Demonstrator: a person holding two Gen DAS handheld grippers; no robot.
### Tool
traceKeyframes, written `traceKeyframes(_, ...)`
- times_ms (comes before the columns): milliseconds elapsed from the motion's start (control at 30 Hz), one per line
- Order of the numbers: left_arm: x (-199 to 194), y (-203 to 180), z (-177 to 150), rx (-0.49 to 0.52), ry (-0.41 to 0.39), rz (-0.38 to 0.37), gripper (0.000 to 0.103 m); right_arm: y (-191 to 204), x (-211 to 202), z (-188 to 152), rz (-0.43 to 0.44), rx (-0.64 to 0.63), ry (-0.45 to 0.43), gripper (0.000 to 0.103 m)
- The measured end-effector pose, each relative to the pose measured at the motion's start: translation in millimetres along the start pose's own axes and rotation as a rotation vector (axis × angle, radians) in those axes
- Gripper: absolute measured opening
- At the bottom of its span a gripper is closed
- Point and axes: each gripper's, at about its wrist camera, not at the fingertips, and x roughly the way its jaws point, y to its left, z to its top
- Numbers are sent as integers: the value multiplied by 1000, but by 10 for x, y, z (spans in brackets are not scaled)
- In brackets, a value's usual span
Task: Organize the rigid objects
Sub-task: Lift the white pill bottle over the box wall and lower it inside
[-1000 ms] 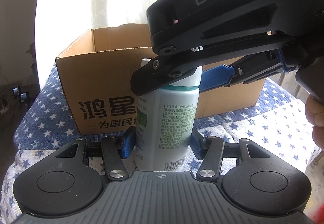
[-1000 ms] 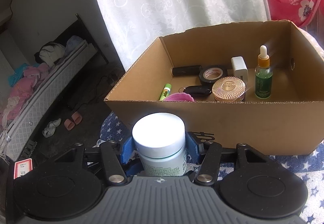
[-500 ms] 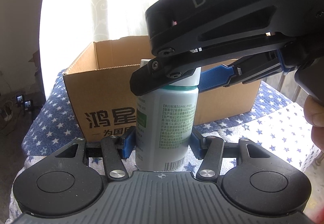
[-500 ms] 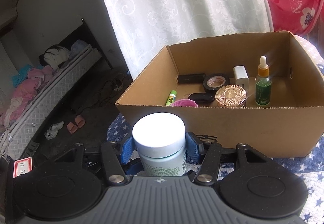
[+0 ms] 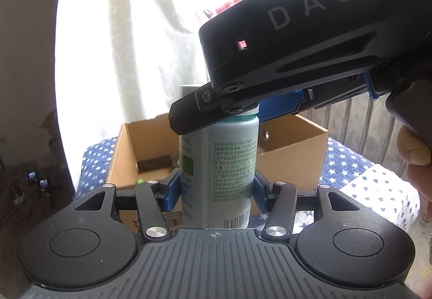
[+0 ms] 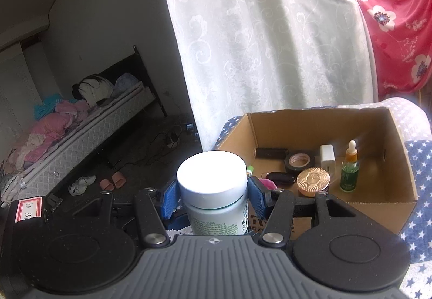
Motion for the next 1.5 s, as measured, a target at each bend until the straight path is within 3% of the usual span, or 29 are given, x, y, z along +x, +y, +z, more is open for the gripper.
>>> traceKeyframes(233, 214, -14, 519, -8, -6, -124, 53, -213, -161, 410, -55, -16, -33, 57)
traceKeyframes(533, 1007, -171, 925, -34, 80, -264, 53, -849, -7, 671, -152, 27, -23, 56)
traceKeyframes(800, 1634, -319, 856, -32, 206, -310, 53, -1424, 279, 505, -186, 96, 45, 56)
traceKeyframes(1067, 1993, -399, 715, -24, 312, -355, 56, -1724, 512, 322, -210, 116, 122, 56)
traceKeyframes(1300, 1940, -396, 657, -30, 328, -372, 69, -1691, 683, 227, -277, 7, 184, 56)
traceKeyframes(1500, 1913, -389, 628, -26, 334, -382, 72, -1653, 730, 207, -285, -36, 214, 56)
